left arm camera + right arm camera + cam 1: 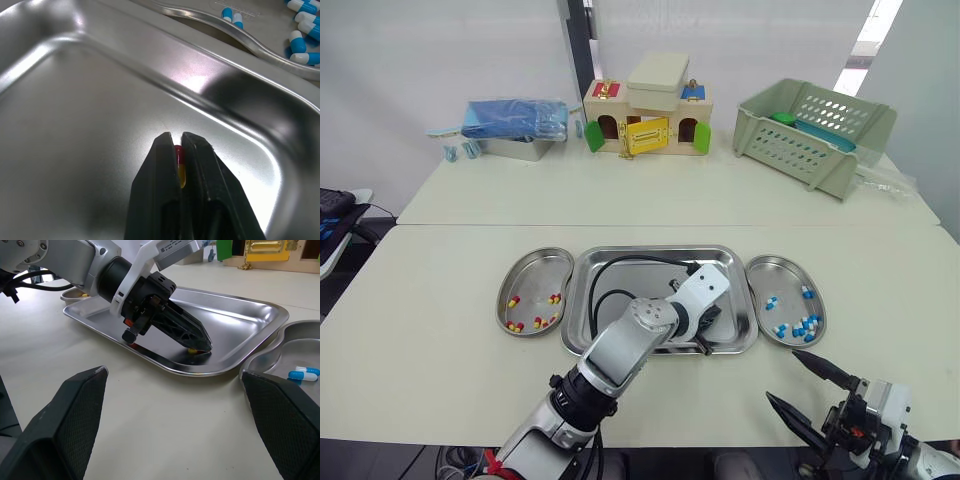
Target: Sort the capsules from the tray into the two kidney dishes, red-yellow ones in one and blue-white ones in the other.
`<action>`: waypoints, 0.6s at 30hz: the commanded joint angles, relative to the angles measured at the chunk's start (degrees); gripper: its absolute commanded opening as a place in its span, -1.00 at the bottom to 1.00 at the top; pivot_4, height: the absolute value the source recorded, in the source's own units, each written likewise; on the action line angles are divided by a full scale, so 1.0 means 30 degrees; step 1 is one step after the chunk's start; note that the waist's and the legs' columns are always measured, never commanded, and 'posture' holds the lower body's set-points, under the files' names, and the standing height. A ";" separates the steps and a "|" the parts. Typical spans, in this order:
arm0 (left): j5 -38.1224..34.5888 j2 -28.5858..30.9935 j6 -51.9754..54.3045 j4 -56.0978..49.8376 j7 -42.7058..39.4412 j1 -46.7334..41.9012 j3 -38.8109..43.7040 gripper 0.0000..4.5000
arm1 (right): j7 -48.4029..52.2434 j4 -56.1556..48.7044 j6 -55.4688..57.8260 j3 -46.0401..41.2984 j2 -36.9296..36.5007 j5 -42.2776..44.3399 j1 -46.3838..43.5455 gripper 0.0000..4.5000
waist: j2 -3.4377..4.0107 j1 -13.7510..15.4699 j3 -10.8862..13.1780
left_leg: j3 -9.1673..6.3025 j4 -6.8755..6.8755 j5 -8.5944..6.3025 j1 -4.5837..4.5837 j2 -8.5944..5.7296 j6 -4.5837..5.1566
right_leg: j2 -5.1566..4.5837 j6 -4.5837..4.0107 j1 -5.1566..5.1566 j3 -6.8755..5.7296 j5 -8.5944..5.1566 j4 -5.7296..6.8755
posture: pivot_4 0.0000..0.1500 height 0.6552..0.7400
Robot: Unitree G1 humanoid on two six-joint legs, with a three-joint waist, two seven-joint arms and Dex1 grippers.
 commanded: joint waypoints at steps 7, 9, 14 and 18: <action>-0.0636 0.0180 0.0332 -0.0486 -0.0589 -0.0039 0.0763 -0.87 | -0.0297 -0.0965 0.0056 0.0162 -0.0248 0.0050 0.0035 1.00 | 0.0000 -0.0008 0.0000 | 0.0000 0.0000 0.0000 0.0000 0.0000 0.0001 | 0.0000 0.0000 0.0001 0.0000 0.0000 0.0000 | 1.00 1.00; -0.1170 0.0515 0.0360 -0.0385 -0.1240 -0.0570 0.1572 -0.87 | -0.0332 -0.0993 0.0084 0.0180 -0.0291 0.0054 0.0015 1.00 | 0.0000 -0.0016 0.0000 | 0.0000 0.0000 0.0000 -0.0001 0.0000 0.0000 | 0.0000 0.0000 -0.0004 0.0000 0.0000 0.0003 | 1.00 1.00; -0.2050 0.1920 -0.0141 0.0250 -0.2638 -0.2028 0.3425 -0.87 | -0.0384 -0.1056 0.0300 0.0232 -0.0364 0.0044 -0.0200 1.00 | 0.0001 -0.0019 0.0000 | 0.0000 0.0000 0.0002 -0.0004 0.0000 -0.0003 | 0.0000 0.0000 -0.0009 -0.0001 0.0000 0.0005 | 1.00 1.00; -0.3067 0.3448 -0.0354 0.0290 -0.4185 -0.2916 0.4983 -0.87 | -0.0425 -0.1118 0.0345 0.0326 -0.0353 0.0017 -0.0316 1.00 | 0.0000 -0.0029 0.0000 | 0.0001 -0.0002 0.0030 -0.0004 0.0000 -0.0053 | 0.0000 0.0000 -0.0011 -0.0003 0.0000 0.0003 | 1.00 1.00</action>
